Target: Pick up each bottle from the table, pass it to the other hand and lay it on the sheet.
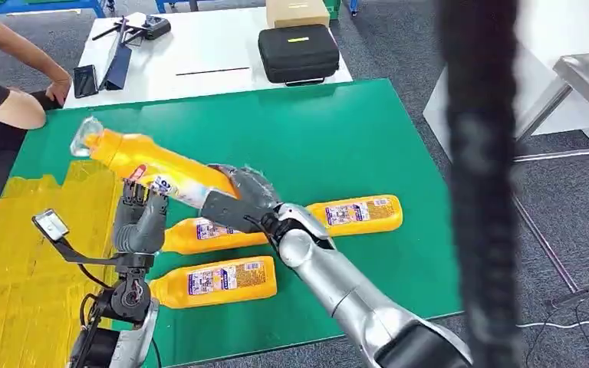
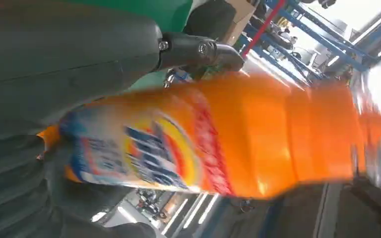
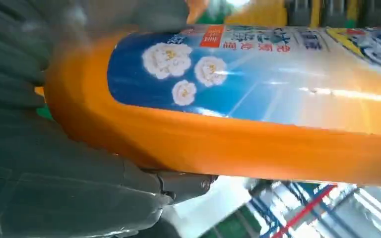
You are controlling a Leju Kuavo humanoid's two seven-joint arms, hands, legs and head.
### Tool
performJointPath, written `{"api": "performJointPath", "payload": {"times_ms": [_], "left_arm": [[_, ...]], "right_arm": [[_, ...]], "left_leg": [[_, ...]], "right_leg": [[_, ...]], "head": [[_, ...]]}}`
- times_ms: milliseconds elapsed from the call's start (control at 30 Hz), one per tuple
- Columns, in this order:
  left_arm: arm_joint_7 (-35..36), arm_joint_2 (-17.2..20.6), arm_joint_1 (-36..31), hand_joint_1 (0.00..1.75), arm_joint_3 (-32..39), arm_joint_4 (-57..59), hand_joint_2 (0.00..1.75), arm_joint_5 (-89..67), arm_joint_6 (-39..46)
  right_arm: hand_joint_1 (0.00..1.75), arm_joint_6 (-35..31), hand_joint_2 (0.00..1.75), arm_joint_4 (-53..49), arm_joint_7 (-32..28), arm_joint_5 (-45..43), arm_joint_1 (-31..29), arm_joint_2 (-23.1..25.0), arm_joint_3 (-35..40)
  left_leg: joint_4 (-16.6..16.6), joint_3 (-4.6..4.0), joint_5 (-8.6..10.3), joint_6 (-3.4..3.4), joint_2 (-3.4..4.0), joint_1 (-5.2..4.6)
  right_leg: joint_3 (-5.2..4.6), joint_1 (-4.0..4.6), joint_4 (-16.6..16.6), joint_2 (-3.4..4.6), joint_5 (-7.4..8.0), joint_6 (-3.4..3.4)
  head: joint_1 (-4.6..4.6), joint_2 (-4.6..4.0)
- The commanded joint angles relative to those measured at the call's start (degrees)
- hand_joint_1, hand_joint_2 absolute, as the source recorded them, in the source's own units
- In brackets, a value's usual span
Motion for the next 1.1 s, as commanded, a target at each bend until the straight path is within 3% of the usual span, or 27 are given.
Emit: {"api": "performJointPath", "payload": {"times_ms": [33, 200, 267, 367, 867, 1033, 1067, 1100], "left_arm": [[0.49, 0.74, -2.29, 0.00, 0.11, 4.07, 1.75, -0.33, 0.61], [1.50, 0.55, -2.05, 0.00, -0.01, 3.62, 1.75, 0.31, 0.10], [2.19, 0.27, -2.32, 0.00, -0.32, 4.04, 1.75, 0.15, 0.39], [1.31, 0.37, -2.17, 0.00, -0.25, 3.26, 1.75, -2.51, 3.36], [1.33, 0.43, -2.20, 0.00, -0.06, 3.11, 1.75, -2.52, 3.44], [1.58, 0.47, -2.13, 0.00, 1.04, 2.88, 1.75, -2.96, 4.28], [1.62, 0.48, -2.10, 1.54, 1.08, 2.84, 1.75, -2.96, 4.25], [1.62, 0.63, -1.88, 1.75, 1.00, 2.50, 1.75, -2.98, 3.75]], "right_arm": [[1.75, 0.63, 1.75, 9.06, 2.40, 3.75, -1.95, 1.39, 10.00], [1.75, 1.30, 1.75, 11.50, 4.33, 6.39, -2.74, 2.24, 14.01], [1.75, -3.26, 1.75, 12.51, 10.10, 16.08, -4.05, 2.94, 20.66], [1.75, -3.53, 1.75, 12.16, 13.95, 21.50, -3.95, 4.27, 25.09], [1.75, -3.35, 1.75, 11.88, 14.40, 21.67, -3.85, 3.96, 25.27], [1.75, -0.57, 1.75, 11.30, 14.85, 21.96, -3.32, 4.32, 26.84], [1.75, -0.61, 1.75, 11.35, 14.97, 21.98, -3.50, 4.25, 26.83], [1.75, -0.36, 1.75, 11.63, 15.22, 21.42, -3.80, 4.16, 26.38]], "left_leg": [[0.02, 0.31, -0.14, -0.23, 0.06, 0.09], [0.05, 0.41, -0.22, -0.28, 0.12, 0.11], [0.01, 0.26, -0.13, -0.21, 0.05, 0.06], [0.06, 0.32, -0.19, -0.27, 0.10, 0.10], [0.04, 0.17, -0.10, -0.23, -0.05, 0.11], [-0.03, 0.06, -0.03, -0.14, 0.04, 0.05], [0.01, 0.19, -0.10, -0.22, 0.00, 0.10], [0.01, 0.14, -0.08, -0.20, 0.01, 0.10]], "right_leg": [[0.34, 0.10, -0.02, -0.06, -0.12, -0.05], [0.44, 0.11, 0.00, -0.03, -0.18, -0.06], [0.28, 0.06, 0.00, -0.12, -0.14, -0.05], [0.33, 0.11, 0.03, -0.07, -0.17, -0.07], [0.21, 0.12, -0.01, -0.26, -0.16, -0.06], [0.05, 0.07, -0.05, -0.13, -0.07, -0.04], [0.21, 0.11, -0.02, -0.22, -0.16, -0.06], [0.16, 0.12, -0.04, -0.20, -0.12, -0.05]], "head": [[0.00, 0.00], [0.00, 0.00], [-0.04, 0.00], [-0.02, 0.00], [0.00, 0.00], [-0.02, 0.00], [0.00, 0.00], [-0.02, 0.00]]}}
